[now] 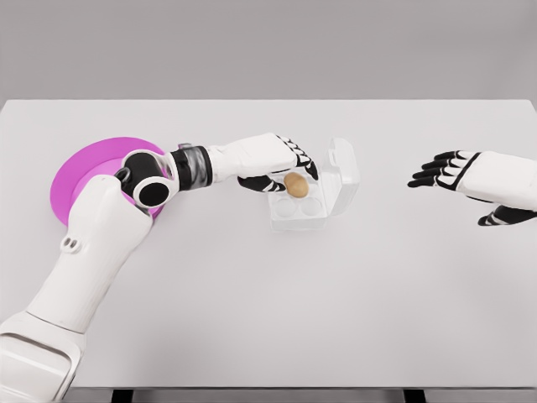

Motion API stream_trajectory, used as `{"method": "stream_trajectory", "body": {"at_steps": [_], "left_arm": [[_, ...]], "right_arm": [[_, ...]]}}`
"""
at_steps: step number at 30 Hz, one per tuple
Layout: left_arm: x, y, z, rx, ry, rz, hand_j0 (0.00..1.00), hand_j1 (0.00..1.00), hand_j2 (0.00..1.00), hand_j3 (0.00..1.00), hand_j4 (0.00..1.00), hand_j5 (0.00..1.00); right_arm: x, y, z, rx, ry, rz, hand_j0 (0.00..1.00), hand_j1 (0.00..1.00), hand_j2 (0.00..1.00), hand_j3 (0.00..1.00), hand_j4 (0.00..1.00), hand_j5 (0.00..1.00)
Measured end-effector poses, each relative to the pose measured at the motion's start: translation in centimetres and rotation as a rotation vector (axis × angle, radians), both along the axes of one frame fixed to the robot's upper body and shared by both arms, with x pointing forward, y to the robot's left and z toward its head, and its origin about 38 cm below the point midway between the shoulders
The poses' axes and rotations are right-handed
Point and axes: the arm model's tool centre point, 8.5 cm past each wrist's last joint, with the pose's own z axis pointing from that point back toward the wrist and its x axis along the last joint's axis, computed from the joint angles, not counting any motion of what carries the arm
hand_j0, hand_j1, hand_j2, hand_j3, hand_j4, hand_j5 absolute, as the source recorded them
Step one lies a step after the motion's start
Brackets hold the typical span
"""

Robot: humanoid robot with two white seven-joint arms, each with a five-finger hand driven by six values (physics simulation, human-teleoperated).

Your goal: Pack egg into the box and close the box lid

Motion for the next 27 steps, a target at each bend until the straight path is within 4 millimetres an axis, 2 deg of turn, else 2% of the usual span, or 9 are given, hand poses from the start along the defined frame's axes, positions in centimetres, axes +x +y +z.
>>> {"method": "stream_trajectory", "body": {"at_steps": [5,8,10,13,16,18,24,27], "left_arm": [[0.1,0.1,0.1,0.001,-0.002,0.001,0.82,0.82,0.82,0.82,0.82,0.82],[0.1,0.3,0.3,-0.002,-0.007,0.003,0.97,0.97,0.97,0.97,0.97,0.97],[0.0,0.7,0.4,-0.003,-0.011,0.007,1.00,1.00,1.00,1.00,1.00,1.00],[-0.2,2.5,1.9,-0.026,-0.040,0.009,1.00,1.00,1.00,1.00,1.00,1.00],[-0.7,5.9,4.0,-0.073,-0.055,0.011,1.00,1.00,1.00,1.00,1.00,1.00],[-1.2,8.9,5.4,-0.118,-0.045,0.017,1.00,1.00,1.00,1.00,1.00,1.00],[-5.2,21.0,2.8,-0.259,0.166,0.164,1.00,1.00,1.00,1.00,1.00,1.00],[-6.2,25.2,4.0,-0.308,0.175,0.237,1.00,1.00,1.00,1.00,1.00,1.00]], "right_arm": [[0.0,0.4,-0.2,0.012,0.001,0.007,1.00,1.00,1.00,1.00,1.00,1.00],[0.0,0.5,-0.3,0.015,0.002,0.010,1.00,1.00,1.00,1.00,1.00,1.00],[0.0,0.6,-0.4,0.016,0.003,0.012,1.00,1.00,1.00,1.00,1.00,1.00],[0.0,1.2,-0.8,0.032,0.008,0.024,1.00,1.00,1.00,1.00,1.00,1.00],[0.1,1.9,-1.0,0.048,0.006,0.038,1.00,1.00,1.00,1.00,1.00,1.00],[0.1,2.2,-1.1,0.054,0.008,0.043,1.00,1.00,1.00,1.00,1.00,1.00],[0.2,3.2,-0.7,0.070,-0.011,0.067,1.00,1.00,1.00,1.00,1.00,1.00],[0.3,3.4,-0.4,0.072,-0.023,0.073,1.00,1.00,1.00,1.00,1.00,1.00]]}}
